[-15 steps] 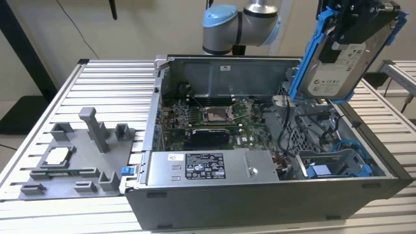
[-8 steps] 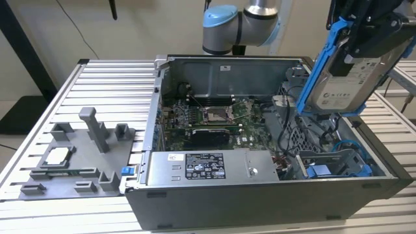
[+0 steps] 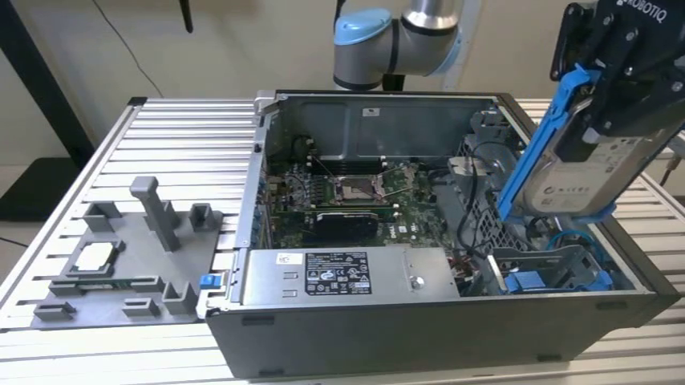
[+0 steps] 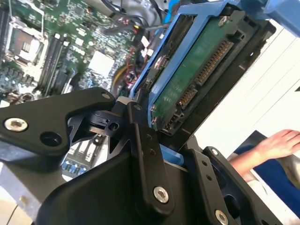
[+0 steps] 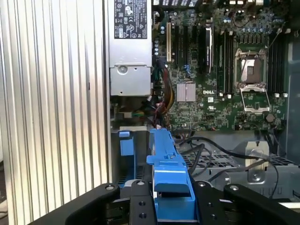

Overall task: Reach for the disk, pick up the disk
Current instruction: 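Pick up the disk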

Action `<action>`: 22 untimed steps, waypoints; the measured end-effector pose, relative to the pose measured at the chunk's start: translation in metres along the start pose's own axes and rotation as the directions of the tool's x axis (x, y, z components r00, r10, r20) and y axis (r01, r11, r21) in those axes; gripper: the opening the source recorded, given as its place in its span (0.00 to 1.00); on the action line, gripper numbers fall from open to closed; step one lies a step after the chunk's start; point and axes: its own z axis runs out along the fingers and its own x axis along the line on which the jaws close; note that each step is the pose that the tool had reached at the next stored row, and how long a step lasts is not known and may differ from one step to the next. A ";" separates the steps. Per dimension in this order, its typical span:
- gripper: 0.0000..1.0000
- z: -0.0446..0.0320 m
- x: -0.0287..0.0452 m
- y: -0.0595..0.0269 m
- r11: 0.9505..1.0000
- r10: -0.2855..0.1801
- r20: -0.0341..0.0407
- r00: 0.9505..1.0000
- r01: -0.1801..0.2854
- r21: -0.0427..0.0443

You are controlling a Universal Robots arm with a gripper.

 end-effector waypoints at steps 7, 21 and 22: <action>0.00 0.0118 0.0229 -0.0030 1.000 0.000 0.000 1.000 0.000 0.000; 0.00 0.0279 0.0382 -0.0062 1.000 0.000 -0.040 0.999 0.000 0.002; 0.00 0.0281 0.0381 -0.0062 1.000 0.000 -0.041 0.999 0.000 0.002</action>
